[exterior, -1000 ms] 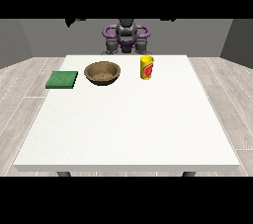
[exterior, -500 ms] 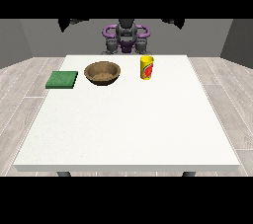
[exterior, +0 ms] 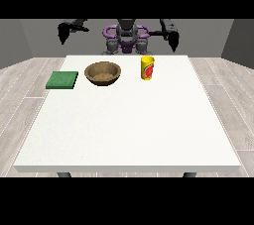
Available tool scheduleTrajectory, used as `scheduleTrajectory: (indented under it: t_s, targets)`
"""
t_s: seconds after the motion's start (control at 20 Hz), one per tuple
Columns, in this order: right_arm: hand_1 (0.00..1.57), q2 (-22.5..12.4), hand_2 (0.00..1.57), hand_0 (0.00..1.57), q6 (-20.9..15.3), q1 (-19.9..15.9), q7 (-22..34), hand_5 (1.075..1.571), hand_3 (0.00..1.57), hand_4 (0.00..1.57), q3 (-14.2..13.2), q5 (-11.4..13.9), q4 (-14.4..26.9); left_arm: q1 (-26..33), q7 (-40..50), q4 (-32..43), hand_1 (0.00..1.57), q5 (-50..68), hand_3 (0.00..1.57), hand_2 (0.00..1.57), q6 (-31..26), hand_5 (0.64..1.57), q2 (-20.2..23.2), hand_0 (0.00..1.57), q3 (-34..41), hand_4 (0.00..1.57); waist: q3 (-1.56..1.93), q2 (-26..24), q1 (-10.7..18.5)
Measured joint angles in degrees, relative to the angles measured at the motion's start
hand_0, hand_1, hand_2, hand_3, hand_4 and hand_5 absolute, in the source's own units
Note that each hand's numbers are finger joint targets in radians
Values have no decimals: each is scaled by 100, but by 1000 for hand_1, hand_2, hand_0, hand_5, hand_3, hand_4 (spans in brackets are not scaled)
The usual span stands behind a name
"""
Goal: Pick the cup and pour the ball into the bowl, then pick the bowl and place it on the pad
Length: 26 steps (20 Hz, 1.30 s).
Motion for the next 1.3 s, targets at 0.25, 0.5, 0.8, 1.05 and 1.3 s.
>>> scheduleTrajectory:
  t_s: [0.25,0.5,0.8,1.05,1.3]
  targets:
    - [0,-27,0,0,111,-139,-182,1570,0,0,29,54,71,-279,-945,1028,0,-234,0,0,338,1523,-230,0,-69,0,-1,284,-221]
    - [0,-22,0,0,210,-271,-413,1570,0,0,15,63,230,-735,-1774,2076,0,-223,0,0,696,1518,-298,0,-14,0,-2,563,-378]
    - [0,-89,0,0,310,-469,-661,1571,0,0,-78,82,594,-1306,-2525,3215,0,-256,0,0,789,1520,-251,0,181,0,-2,760,-374]
    - [0,-78,0,0,363,-502,-756,1571,0,0,-71,109,745,-1680,-3002,4121,0,-227,0,0,802,1523,-178,0,339,0,-4,752,-406]
    - [0,-140,0,0,451,-583,-961,1571,0,0,-130,123,935,-2004,-3443,4759,0,-196,0,0,880,1320,-170,0,456,763,0,881,-466]
